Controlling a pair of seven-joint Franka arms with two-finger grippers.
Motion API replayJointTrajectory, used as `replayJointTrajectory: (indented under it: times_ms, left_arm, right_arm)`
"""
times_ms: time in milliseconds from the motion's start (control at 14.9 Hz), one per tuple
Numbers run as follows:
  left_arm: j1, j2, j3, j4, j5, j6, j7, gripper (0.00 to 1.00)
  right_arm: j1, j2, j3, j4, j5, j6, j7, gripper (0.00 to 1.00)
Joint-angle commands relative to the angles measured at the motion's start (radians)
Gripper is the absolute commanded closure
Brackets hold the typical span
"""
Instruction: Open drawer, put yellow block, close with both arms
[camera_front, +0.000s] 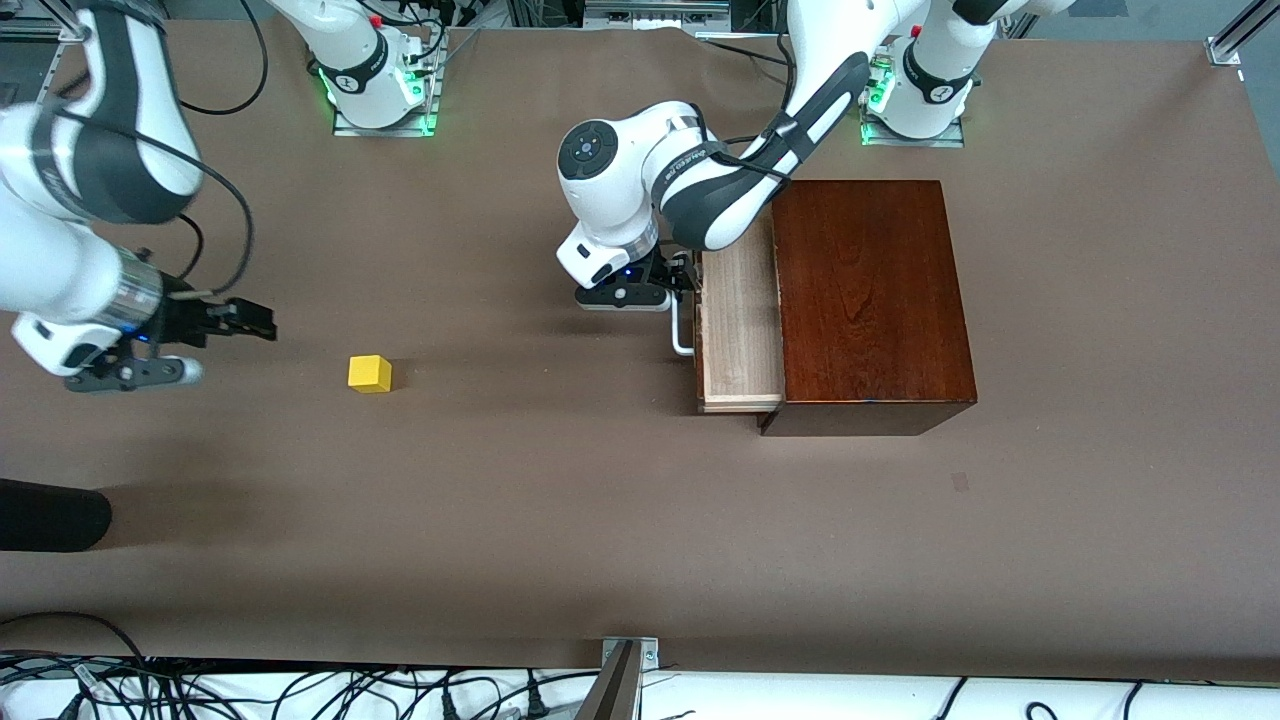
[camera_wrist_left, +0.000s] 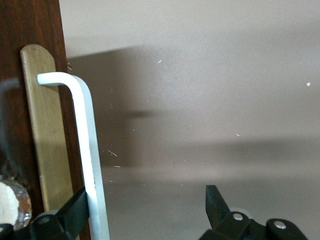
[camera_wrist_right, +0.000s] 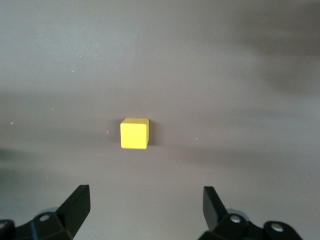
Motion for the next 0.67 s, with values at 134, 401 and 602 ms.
replayJointTrajectory:
  times_ms: [134,401,602]
  left_arm:
    - [-0.022,0.013,-0.005,0.048,-0.022,0.015,-0.029,0.00]
    - [-0.011,-0.022,-0.005,0.102,-0.020,-0.033,-0.020,0.00]
    - [0.016,-0.077,-0.005,0.166,-0.063,-0.196,-0.011,0.00]
  right_arm:
    - [0.039,0.043,0.001,-0.137,0.018,0.224,0.063,0.00]
    - [0.057,0.121,0.002,-0.138,0.018,0.296,0.088,0.00]
    - [0.059,0.168,0.010,-0.140,0.020,0.347,0.109,0.00]
